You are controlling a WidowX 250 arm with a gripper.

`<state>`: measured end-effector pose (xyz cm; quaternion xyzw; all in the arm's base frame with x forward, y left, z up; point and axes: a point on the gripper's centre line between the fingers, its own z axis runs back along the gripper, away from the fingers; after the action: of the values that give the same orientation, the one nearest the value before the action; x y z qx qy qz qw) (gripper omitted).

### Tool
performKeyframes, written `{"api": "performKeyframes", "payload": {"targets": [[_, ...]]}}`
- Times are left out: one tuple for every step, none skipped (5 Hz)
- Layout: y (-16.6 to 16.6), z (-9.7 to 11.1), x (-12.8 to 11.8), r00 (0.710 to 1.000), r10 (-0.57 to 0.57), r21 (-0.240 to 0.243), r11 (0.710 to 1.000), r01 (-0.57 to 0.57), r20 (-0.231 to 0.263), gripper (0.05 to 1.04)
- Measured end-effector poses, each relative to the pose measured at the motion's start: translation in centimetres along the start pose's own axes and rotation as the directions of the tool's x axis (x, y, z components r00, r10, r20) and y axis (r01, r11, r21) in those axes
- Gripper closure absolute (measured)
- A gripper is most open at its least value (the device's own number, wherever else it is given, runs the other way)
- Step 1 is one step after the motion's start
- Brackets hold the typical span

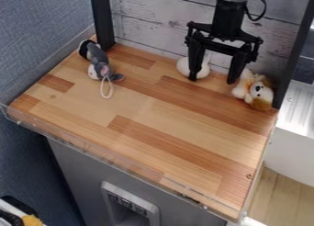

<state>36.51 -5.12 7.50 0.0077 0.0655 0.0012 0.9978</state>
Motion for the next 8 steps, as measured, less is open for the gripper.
{"api": "performKeyframes", "payload": {"targets": [[1.7, 0.0, 0.2, 0.992, -0.123, 0.005, 0.992, 0.123, -0.003, 0.087], [5.4, -0.5, 0.9, 0.966, -0.26, 0.005, 0.966, 0.26, -0.012, 0.085], [9.2, -0.5, 2.3, 0.93, -0.366, 0.006, 0.93, 0.366, -0.006, 0.089], [13.4, -0.4, 3.0, 0.919, -0.394, -0.001, 0.919, 0.394, -0.007, 0.089], [17.4, 0.0, 2.4, 0.946, -0.323, -0.004, 0.946, 0.323, 0.007, 0.088], [19.9, -0.6, 1.9, 0.975, -0.221, -0.019, 0.975, 0.221, -0.001, 0.086], [21.5, -1.0, 1.2, 0.989, -0.151, -0.024, 0.988, 0.151, -0.001, 0.085], [22.1, -1.1, 1.4, 0.988, -0.152, -0.015, 0.988, 0.152, 0.022, 0.085]]}}
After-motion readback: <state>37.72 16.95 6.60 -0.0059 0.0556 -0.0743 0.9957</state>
